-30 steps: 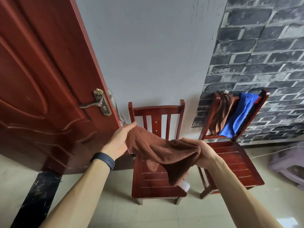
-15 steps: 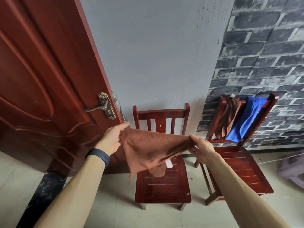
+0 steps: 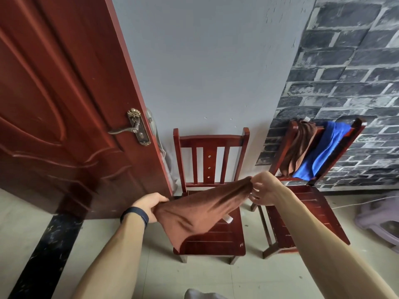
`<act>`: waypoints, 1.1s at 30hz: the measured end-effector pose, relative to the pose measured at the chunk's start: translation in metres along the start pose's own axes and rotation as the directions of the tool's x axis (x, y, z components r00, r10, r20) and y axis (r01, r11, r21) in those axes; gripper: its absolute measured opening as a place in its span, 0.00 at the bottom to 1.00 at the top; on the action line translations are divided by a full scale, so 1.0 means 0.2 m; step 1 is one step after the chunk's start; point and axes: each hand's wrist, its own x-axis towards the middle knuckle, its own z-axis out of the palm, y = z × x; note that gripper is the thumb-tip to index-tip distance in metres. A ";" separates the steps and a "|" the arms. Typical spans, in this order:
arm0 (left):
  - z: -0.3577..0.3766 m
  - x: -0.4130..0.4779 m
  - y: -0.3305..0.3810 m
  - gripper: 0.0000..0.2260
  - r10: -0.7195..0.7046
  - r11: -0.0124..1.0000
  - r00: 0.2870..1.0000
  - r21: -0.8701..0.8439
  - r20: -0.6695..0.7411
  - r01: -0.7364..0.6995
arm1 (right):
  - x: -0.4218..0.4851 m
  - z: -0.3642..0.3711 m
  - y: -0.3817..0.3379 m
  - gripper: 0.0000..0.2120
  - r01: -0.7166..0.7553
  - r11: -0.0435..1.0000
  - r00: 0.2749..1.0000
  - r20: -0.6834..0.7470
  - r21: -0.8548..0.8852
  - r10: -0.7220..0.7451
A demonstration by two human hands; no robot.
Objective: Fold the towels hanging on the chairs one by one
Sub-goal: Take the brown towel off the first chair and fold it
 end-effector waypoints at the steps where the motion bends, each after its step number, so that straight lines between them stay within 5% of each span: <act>1: 0.01 0.00 0.01 0.07 0.036 0.999 0.999 -0.022 -0.026 -0.037 | 0.02 -0.01 0.02 0.07 -0.032 0.999 0.999 0.012 0.000 0.032; 4: 0.02 -0.02 0.06 0.10 0.178 0.982 0.979 -0.045 -0.102 -0.183 | 0.12 -0.06 0.09 0.12 -0.099 0.990 0.995 0.014 -0.102 0.101; 7: -0.01 -0.04 0.11 0.12 0.281 0.954 0.958 -0.091 -0.060 -0.285 | 0.19 -0.11 0.16 0.07 -0.091 0.977 0.996 -0.034 -0.193 0.086; 13: -0.07 -0.06 0.14 0.20 0.451 0.887 0.891 -0.087 -0.047 -0.453 | 0.12 -0.10 0.11 0.15 0.325 0.932 0.932 -0.113 -0.161 -0.344; 19: -0.07 -0.12 0.16 0.20 0.551 0.835 0.834 0.015 -0.029 -0.551 | -0.07 -0.06 0.07 0.16 0.563 0.798 0.803 -0.084 -0.217 -0.590; 25: -0.05 -0.08 0.04 0.18 0.763 0.583 0.646 0.448 -0.015 -0.678 | -0.07 -0.10 0.21 0.14 0.620 0.466 0.599 -0.003 -0.632 -0.801; 29: -0.04 -0.03 -0.13 0.14 0.876 0.301 0.482 0.807 -0.023 -0.508 | -0.01 -0.18 0.39 0.12 0.581 0.275 0.499 0.069 -0.766 -0.864; 33: -0.05 -0.01 -0.32 0.11 0.883 0.165 0.469 0.912 0.034 -0.375 | 0.02 -0.29 0.60 0.11 0.543 0.224 0.497 0.095 -0.809 -0.862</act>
